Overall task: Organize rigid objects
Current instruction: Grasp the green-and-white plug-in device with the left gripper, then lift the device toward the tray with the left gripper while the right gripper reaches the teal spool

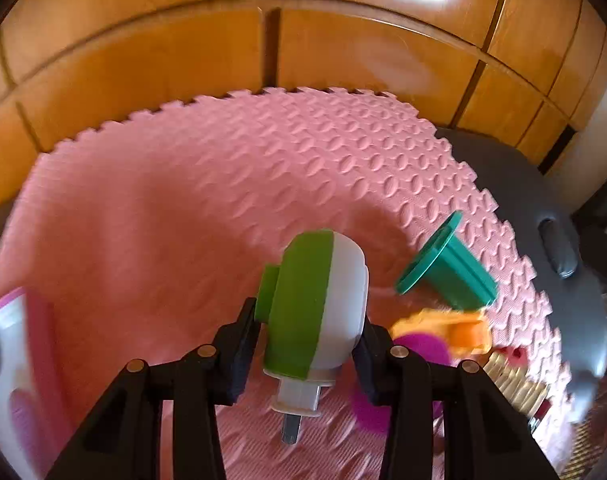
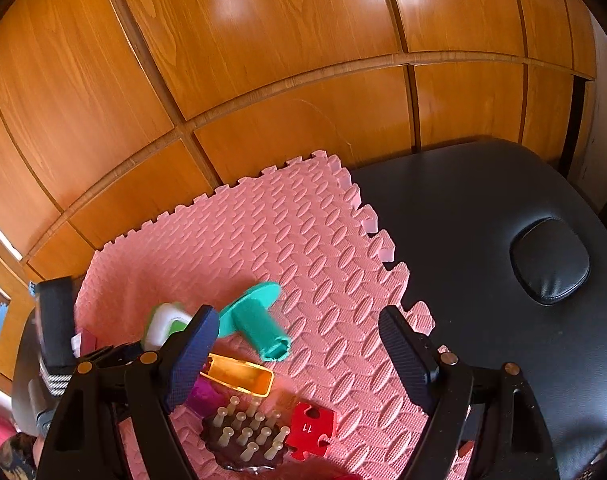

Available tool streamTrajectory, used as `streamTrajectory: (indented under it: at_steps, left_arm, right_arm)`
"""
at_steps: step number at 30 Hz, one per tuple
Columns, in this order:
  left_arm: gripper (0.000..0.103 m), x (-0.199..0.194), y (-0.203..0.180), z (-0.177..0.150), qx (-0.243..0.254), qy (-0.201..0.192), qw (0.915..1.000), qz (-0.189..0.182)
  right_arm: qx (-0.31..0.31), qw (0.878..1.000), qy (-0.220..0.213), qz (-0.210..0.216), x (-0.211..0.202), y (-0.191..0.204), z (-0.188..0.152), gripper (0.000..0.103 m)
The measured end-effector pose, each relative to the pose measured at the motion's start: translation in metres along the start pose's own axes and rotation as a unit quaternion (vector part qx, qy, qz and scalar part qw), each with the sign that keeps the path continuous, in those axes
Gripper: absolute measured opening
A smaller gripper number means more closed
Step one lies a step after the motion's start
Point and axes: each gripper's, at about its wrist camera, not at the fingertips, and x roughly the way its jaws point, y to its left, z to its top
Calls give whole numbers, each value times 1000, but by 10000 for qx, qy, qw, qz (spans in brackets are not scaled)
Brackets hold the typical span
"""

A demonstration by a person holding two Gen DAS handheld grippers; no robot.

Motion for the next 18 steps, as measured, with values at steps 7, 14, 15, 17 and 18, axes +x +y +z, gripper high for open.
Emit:
streamTrajectory:
  at_steps: [7,14,15,17,18]
  left_arm:
    - [43,-41,9,-24,-26,-354,9982,478]
    - [43,-85,12,-48,-132,-705,9947,739]
    - [43,-92,13,-52,-138,-768,9938,791]
    - [43,-102,14,-59,-150,-853,9923,889]
    - [43,-106,14,-61,-160,-894,9913,953]
  right_arm:
    - [122,9997,203,67,10,-4,-4,83]
    - [120,9993,342,28,18,-5,-9,83]
    - [99,9993,362,29,19,-4,-9,83]
    - [80,9992,387,47,20,-2,-10,83]
    - [79,9991,402,73,20,-2,-11,83]
